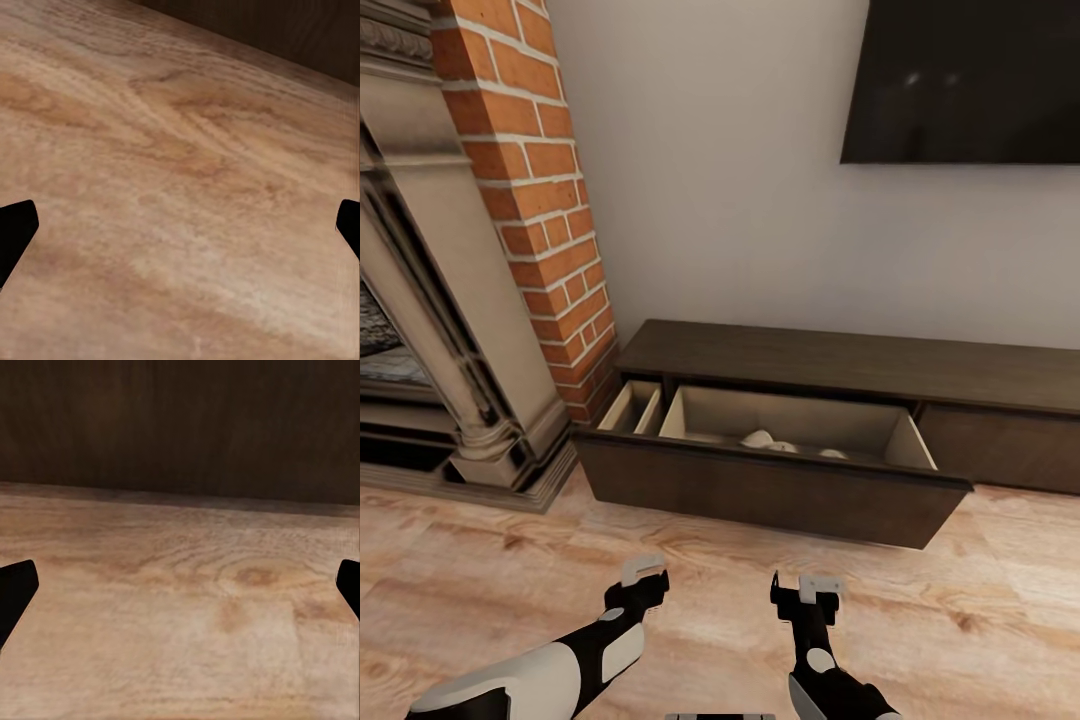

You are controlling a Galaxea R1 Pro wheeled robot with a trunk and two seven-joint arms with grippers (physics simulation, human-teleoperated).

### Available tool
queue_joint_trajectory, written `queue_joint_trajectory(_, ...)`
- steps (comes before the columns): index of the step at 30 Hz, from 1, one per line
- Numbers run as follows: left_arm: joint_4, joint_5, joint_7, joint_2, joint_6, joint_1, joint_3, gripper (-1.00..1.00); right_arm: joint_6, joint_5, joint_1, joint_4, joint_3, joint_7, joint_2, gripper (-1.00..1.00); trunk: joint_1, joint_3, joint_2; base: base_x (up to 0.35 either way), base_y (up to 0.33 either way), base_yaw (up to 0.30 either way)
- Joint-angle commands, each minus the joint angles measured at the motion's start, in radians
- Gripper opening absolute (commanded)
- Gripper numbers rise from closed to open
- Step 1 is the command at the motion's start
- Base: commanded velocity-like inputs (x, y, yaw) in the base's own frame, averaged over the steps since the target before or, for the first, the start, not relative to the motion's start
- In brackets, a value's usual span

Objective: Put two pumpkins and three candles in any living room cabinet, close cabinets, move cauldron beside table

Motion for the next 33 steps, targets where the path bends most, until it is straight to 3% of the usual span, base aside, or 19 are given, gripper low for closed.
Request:
queue_joint_trajectory(1,-0.002,0.005,0.007,0.0,-0.005,-0.001,-0.009,1.0,-0.004,-0.008,-0.001,0.001,0.009,-0.005,0.0,1.0,0.0,-0.001,0.0,0.278,0.0,0.0)
queue_joint_trajectory(33,-0.002,0.005,0.006,0.0,-0.008,-0.001,-0.013,1.0,-0.003,-0.008,-0.001,-0.001,0.009,-0.007,-0.002,1.0,0.0,-0.001,0.0,0.305,0.0,0.0)
